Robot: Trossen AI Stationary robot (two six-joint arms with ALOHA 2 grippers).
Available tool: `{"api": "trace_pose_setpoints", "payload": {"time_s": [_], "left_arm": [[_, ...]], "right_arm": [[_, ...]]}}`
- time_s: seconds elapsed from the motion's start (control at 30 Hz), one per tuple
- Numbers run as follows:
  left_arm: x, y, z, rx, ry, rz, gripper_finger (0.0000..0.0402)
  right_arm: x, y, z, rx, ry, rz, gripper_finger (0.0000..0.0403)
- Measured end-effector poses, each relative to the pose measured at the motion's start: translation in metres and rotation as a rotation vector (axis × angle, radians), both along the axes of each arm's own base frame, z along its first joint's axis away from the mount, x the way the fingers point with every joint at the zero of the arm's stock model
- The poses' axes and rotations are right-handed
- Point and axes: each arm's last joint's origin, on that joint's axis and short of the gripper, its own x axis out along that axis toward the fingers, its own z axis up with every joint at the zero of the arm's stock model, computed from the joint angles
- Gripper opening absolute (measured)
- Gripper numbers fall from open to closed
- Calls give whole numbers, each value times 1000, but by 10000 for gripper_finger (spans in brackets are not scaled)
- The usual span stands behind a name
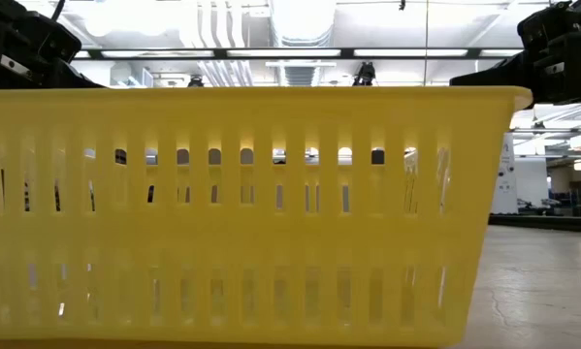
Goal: Pick & Place Paint Supplies
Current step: Put the red scissors into the yellow bin
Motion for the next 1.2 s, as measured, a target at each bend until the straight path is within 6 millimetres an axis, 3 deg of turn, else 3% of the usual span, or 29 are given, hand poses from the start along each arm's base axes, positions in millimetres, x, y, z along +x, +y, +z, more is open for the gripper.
{"api": "trace_pose_setpoints", "payload": {"time_s": [0.27, 0.53, 0.77, 1.0, 1.2], "left_arm": [[0, 0, 0, -46, -2, 5, 0], [0, 0, 1, -665, -20, 76, 0], [-2, 0, 4, -660, 47, 110, 0], [-11, 6, 33, -697, 228, 362, 0], [0, 6, 47, -766, 342, 543, 0]], "right_arm": [[0, 0, 0, 0, 0, 0, 15], [0, 0, 0, 0, 0, 0, 15], [0, 0, 0, 0, 0, -1, 15], [0, 0, 0, 0, 0, -1, 15], [0, 0, 0, 0, 0, 0, 15]]}}
